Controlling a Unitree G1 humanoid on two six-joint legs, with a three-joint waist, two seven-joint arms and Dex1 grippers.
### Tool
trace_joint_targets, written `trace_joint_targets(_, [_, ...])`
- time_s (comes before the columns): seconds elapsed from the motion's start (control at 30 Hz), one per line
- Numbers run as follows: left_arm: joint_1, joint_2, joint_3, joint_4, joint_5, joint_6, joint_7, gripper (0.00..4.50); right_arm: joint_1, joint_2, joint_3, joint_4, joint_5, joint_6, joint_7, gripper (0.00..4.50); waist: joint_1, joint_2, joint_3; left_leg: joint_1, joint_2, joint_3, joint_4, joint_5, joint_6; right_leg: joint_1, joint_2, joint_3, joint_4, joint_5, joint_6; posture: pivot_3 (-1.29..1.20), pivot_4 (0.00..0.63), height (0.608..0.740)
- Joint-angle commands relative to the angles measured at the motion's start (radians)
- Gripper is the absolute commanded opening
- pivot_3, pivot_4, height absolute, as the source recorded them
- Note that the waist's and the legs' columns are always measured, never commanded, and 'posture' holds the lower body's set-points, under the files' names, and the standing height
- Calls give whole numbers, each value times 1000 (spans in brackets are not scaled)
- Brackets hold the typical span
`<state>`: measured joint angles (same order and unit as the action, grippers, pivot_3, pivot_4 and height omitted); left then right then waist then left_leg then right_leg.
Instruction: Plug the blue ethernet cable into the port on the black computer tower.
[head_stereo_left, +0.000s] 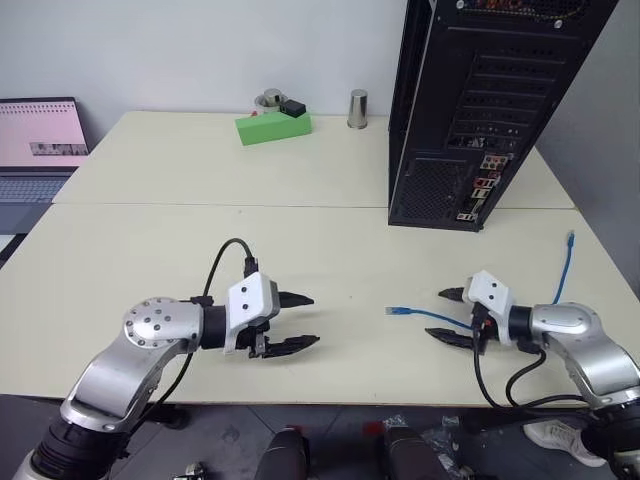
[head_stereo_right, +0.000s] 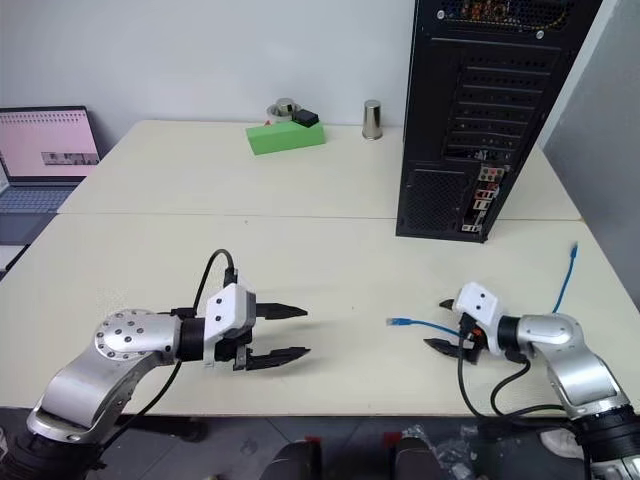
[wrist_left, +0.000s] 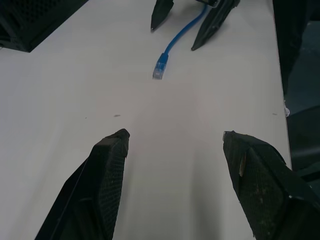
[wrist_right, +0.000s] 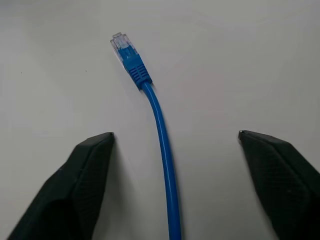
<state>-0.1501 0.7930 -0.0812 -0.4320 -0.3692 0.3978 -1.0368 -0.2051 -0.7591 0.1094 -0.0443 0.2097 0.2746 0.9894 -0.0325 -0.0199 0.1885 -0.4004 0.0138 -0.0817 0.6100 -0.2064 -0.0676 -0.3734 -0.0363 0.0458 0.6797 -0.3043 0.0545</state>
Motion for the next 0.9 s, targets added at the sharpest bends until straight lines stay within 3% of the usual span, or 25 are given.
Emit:
trace_joint_targets(0.03, [-12,-7,0,-11,4,-25,2,3224,-21,0,11,1,-15,-20,21,3080,0,0,0,0,0,0,0,0,0,0,0,0,0,0,0,0,150,740])
trace_joint_targets(0.17, [-32,-19,-13,4,9,-35,-1,3224,-38,-10,40,10,-36,-16,46,1946,-1,0,0,0,0,0,0,0,0,0,0,0,0,0,0,0,150,740])
trace_joint_targets(0.47, [-63,-37,-41,54,42,-68,-15,3224,-49,-2,38,-29,-20,30,64,9,0,0,0,0,0,0,0,0,0,0,0,0,0,0,0,0,150,740])
trace_joint_targets(0.9, [-211,-113,-166,263,180,-178,-31,3224,-134,112,116,-202,-3,193,9,9,0,0,0,0,0,-1,1,0,0,0,0,-1,1,0,0,0,150,740])
